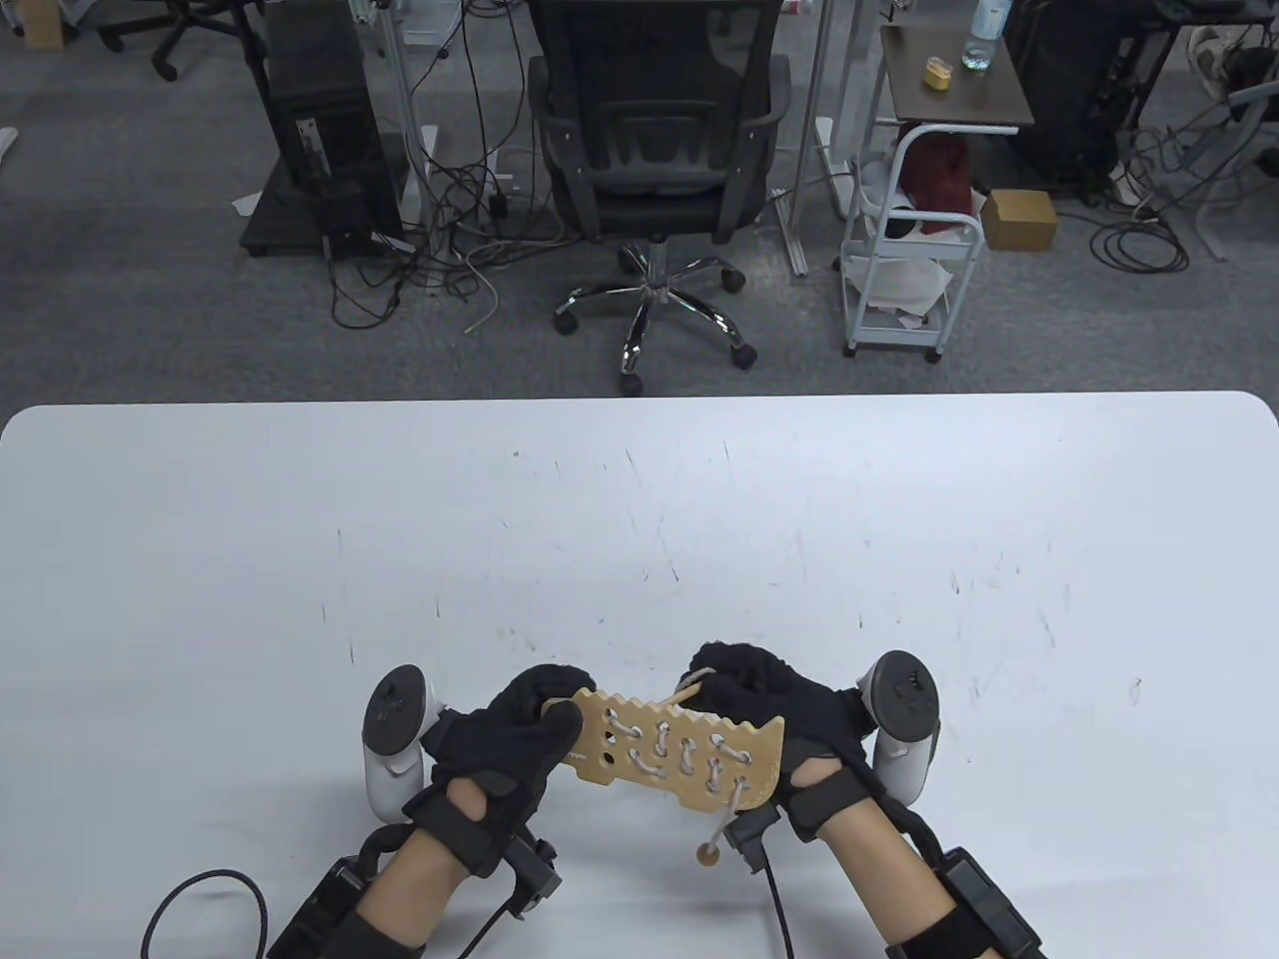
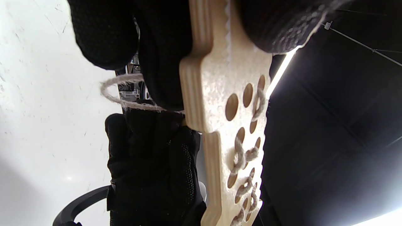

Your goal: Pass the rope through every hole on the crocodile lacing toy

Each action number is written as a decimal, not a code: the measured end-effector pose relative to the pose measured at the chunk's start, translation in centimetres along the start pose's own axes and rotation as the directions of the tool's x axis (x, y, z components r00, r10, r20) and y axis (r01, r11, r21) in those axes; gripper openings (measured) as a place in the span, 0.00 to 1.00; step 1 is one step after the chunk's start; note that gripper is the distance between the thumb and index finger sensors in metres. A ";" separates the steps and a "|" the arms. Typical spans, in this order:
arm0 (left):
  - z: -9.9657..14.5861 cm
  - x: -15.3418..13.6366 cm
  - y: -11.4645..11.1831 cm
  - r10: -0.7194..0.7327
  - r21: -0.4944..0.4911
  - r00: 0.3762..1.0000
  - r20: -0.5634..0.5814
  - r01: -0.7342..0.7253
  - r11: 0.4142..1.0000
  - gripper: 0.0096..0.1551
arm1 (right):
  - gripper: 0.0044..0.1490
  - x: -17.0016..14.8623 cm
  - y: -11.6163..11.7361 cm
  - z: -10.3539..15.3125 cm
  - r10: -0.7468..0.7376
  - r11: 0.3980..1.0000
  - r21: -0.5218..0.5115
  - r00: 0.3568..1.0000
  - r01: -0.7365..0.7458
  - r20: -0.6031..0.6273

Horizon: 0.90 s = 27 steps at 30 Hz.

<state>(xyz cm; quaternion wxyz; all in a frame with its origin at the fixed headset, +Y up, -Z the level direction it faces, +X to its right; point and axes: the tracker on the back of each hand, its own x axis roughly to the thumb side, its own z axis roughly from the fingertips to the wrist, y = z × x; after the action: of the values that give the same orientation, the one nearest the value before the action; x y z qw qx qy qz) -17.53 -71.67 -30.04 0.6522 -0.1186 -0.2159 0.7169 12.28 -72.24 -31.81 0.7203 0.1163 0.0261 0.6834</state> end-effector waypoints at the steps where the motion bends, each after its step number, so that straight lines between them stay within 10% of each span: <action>1: 0.0 0.1 -0.1 0.000 -0.002 1.000 0.009 0.000 1.000 0.29 | 0.24 0.0 0.2 0.1 -0.011 1.000 0.009 1.000 0.011 -0.002; 27: 0.2 -0.3 -0.2 0.040 0.051 0.999 -0.013 -0.040 0.998 0.29 | 0.23 0.3 3.3 1.3 0.018 0.995 0.096 0.998 -0.024 0.060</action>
<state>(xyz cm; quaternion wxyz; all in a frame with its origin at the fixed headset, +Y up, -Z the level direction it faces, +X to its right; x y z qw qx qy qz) -17.41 -72.00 -29.86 0.6420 -0.1115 -0.1906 0.7342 9.35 -71.94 -29.88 0.7070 0.1713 0.0366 0.6851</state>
